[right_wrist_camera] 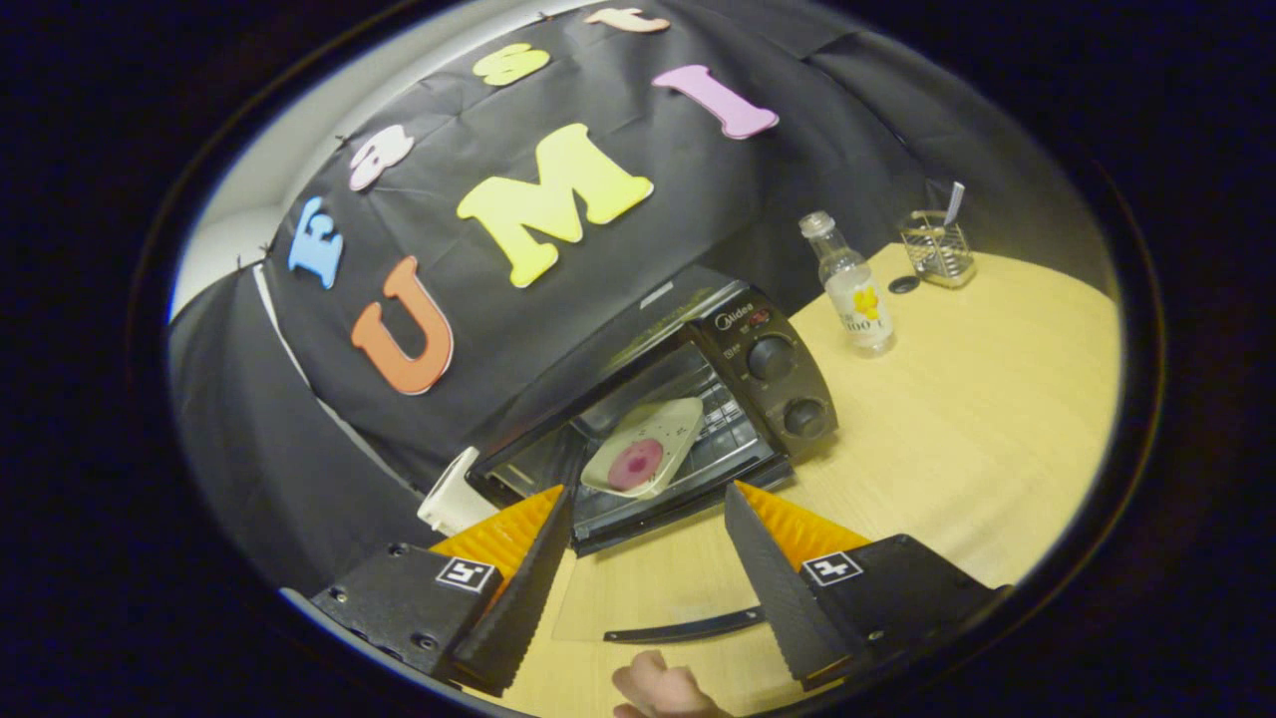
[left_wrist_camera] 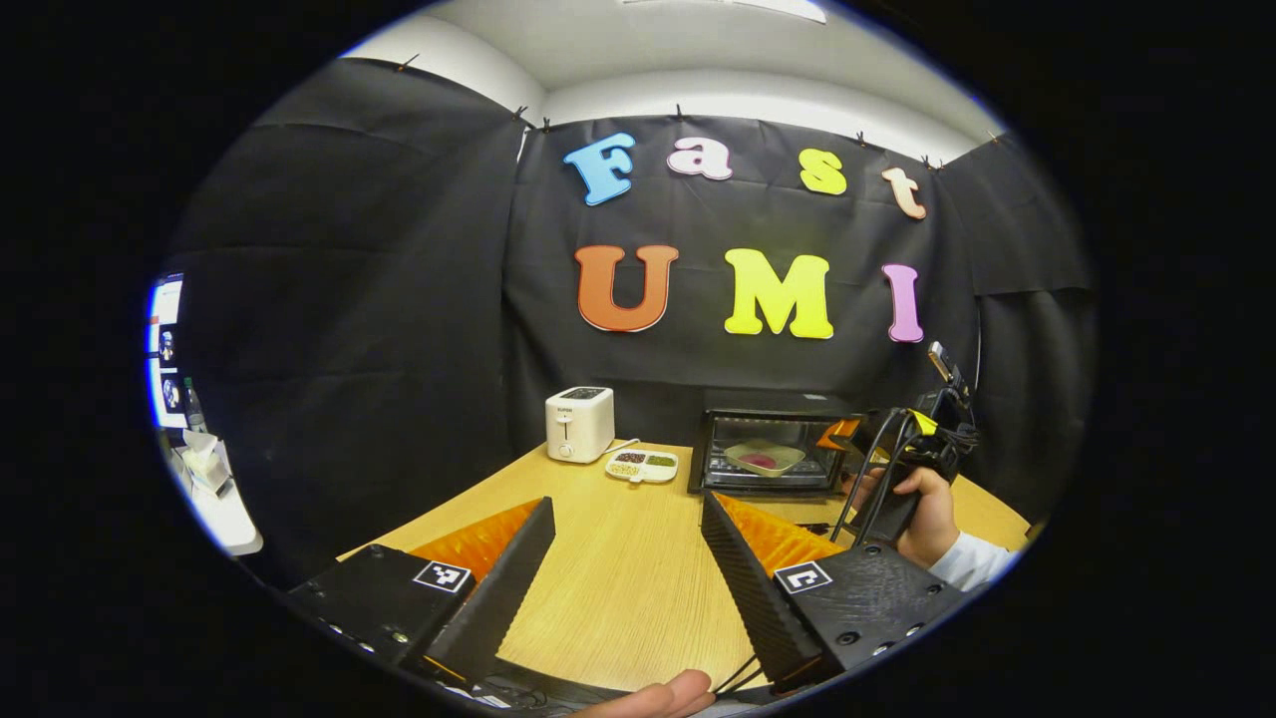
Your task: Open the electric oven with the left hand, put the food in, and close the electric oven.
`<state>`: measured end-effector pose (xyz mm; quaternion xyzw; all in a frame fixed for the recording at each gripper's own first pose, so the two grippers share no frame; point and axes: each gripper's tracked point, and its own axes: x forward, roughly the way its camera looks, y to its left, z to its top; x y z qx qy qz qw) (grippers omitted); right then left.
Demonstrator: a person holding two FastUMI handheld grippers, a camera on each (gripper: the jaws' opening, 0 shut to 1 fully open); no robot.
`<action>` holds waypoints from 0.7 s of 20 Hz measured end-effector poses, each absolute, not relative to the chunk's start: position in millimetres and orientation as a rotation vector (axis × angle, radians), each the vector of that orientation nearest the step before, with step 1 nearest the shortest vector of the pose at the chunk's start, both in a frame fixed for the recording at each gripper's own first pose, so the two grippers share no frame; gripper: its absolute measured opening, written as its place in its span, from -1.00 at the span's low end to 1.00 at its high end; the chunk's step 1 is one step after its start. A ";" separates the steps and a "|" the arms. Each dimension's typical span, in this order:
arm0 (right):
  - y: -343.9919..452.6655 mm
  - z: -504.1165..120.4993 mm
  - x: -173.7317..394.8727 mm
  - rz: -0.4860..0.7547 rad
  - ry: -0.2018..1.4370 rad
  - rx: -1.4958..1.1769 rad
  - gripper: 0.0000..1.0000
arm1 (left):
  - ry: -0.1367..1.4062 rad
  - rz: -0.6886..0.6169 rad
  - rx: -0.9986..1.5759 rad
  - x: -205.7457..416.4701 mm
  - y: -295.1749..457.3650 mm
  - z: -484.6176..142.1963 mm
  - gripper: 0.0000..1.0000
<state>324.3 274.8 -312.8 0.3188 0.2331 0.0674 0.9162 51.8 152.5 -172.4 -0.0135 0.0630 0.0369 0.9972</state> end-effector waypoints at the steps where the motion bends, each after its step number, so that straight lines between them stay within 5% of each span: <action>1: 272.3 -305.6 314.8 0.156 0.476 0.631 0.94 | 0.122 0.069 -0.028 49.4 149.4 -169.7 0.89; 14: 171.7 -193.3 217.9 0.215 0.274 0.371 0.96 | 0.159 -0.017 -0.020 64.5 92.9 -182.2 0.89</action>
